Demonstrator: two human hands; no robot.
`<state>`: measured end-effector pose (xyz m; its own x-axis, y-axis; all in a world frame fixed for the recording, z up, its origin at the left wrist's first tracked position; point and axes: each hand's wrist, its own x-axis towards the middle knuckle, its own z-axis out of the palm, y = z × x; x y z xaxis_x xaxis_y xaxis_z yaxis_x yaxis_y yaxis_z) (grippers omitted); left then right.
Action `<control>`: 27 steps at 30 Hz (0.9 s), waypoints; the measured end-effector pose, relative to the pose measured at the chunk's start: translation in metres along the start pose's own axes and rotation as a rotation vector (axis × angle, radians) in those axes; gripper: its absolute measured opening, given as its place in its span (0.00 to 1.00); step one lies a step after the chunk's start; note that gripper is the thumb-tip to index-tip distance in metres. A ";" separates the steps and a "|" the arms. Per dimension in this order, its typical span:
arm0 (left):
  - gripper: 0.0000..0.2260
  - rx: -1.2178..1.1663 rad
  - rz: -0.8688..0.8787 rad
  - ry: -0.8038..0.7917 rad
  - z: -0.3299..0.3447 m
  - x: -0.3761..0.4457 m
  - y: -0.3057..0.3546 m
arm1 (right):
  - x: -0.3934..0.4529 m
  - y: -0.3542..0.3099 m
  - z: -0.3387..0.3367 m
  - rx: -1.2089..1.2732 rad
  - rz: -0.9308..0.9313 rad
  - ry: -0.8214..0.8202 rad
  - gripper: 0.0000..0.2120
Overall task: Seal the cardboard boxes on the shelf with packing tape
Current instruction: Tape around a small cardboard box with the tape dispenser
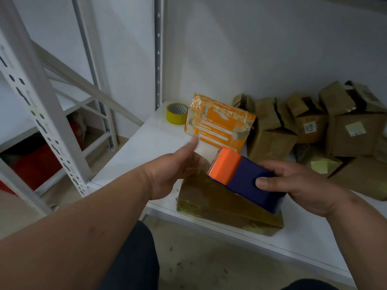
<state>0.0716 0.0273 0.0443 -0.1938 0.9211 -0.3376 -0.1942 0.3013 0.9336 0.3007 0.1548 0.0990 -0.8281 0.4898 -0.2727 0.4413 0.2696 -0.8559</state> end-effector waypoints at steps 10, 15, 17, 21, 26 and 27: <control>0.08 -0.121 -0.009 0.068 0.001 -0.004 -0.008 | 0.008 -0.014 -0.005 -0.083 0.037 -0.060 0.28; 0.12 -0.163 0.000 0.101 0.001 -0.002 -0.010 | 0.008 -0.021 -0.005 -0.159 0.064 -0.035 0.17; 0.11 -0.186 -0.002 0.123 0.001 -0.002 -0.012 | 0.009 -0.027 -0.004 -0.213 0.082 -0.031 0.15; 0.11 -0.221 -0.004 0.145 0.001 -0.002 -0.016 | 0.013 -0.036 -0.005 -0.314 0.121 -0.006 0.20; 0.11 -0.260 -0.005 0.167 0.003 -0.001 -0.018 | 0.015 -0.045 -0.008 -0.418 0.137 0.023 0.21; 0.11 -0.277 -0.003 0.176 0.003 -0.001 -0.018 | 0.015 -0.047 -0.009 -0.439 0.139 0.021 0.19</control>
<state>0.0777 0.0219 0.0283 -0.3509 0.8564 -0.3787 -0.4445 0.2037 0.8723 0.2706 0.1572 0.1391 -0.7455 0.5615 -0.3590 0.6561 0.5238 -0.5433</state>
